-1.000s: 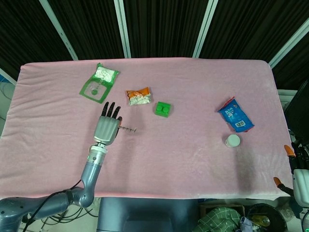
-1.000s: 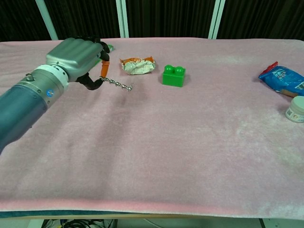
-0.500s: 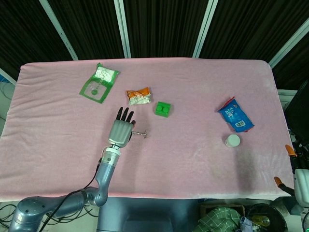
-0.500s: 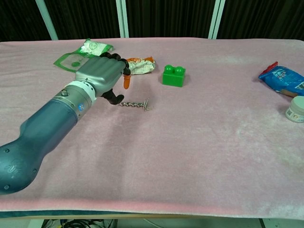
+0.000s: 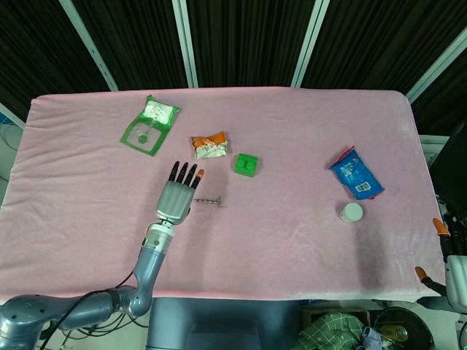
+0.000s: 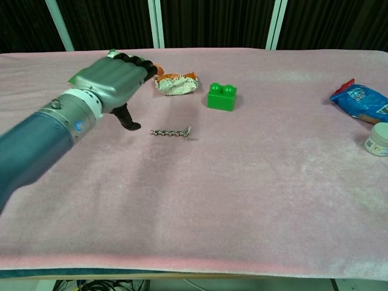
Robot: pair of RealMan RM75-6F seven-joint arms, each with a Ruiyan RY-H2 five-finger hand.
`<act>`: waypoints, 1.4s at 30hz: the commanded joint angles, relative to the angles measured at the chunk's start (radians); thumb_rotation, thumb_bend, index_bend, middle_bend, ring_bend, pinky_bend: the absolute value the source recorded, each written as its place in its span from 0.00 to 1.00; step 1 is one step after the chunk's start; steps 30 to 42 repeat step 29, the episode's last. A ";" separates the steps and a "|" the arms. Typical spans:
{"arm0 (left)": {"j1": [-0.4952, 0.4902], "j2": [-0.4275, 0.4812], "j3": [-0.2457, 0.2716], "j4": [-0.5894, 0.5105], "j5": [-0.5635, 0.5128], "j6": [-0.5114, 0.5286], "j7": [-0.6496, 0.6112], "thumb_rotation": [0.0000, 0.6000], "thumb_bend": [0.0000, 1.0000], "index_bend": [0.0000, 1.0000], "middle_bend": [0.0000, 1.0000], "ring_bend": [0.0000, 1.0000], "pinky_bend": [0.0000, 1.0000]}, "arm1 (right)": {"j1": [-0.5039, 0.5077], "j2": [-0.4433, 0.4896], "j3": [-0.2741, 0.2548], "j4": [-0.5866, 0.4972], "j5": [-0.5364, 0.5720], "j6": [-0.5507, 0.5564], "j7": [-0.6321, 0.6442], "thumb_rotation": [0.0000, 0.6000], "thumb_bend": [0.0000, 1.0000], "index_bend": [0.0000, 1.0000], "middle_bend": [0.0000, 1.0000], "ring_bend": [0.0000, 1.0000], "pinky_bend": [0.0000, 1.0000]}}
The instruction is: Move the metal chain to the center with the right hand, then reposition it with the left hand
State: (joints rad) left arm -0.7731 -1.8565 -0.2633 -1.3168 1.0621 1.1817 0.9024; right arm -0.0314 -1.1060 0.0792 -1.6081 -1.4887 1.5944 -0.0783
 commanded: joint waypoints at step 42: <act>0.660 0.795 0.362 -0.424 0.326 0.471 -0.649 1.00 0.18 0.11 0.04 0.00 0.00 | 0.010 -0.024 0.005 0.033 0.040 -0.034 -0.048 1.00 0.10 0.00 0.00 0.00 0.18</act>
